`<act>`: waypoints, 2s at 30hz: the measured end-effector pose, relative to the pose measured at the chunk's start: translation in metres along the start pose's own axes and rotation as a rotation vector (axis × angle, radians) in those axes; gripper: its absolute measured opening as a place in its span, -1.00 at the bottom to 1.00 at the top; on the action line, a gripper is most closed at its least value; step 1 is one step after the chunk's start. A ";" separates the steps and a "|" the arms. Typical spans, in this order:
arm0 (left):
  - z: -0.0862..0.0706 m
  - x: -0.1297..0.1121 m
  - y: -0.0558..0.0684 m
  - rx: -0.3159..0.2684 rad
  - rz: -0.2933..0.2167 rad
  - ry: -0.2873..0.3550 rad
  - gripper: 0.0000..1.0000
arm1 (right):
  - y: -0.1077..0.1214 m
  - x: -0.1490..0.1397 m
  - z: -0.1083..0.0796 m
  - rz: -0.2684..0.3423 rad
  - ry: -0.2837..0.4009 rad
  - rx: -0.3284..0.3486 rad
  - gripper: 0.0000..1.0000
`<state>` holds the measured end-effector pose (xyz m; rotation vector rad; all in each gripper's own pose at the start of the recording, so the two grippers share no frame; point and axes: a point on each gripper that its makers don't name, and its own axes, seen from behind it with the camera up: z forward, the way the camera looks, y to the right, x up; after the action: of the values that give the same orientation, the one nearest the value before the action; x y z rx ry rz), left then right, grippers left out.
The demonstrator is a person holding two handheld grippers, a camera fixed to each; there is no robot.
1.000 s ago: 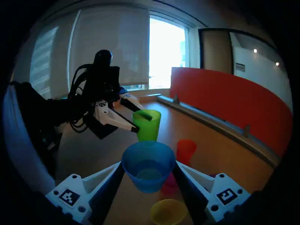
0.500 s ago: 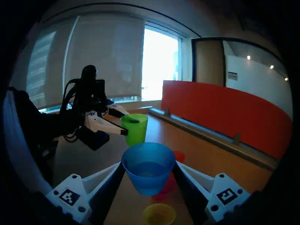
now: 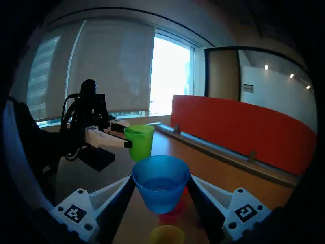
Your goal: Pour water
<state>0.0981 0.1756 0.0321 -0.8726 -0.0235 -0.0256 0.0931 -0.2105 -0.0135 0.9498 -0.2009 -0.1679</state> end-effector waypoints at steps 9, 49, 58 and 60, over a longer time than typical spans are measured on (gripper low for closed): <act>0.000 0.000 0.004 -0.014 0.006 -0.007 0.67 | 0.001 0.008 0.003 -0.006 0.023 -0.004 0.81; -0.004 -0.007 0.013 -0.052 0.001 -0.016 0.67 | 0.017 0.071 0.031 -0.055 0.181 -0.023 0.82; -0.003 -0.011 0.016 -0.061 -0.005 -0.021 0.67 | 0.023 0.094 0.039 -0.125 0.185 -0.013 0.82; -0.003 -0.011 0.017 -0.064 -0.007 -0.022 0.67 | 0.024 0.099 0.040 -0.141 0.185 -0.010 0.82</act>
<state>0.0874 0.1842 0.0167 -0.9368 -0.0461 -0.0237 0.1805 -0.2511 0.0389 0.9638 0.0374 -0.2097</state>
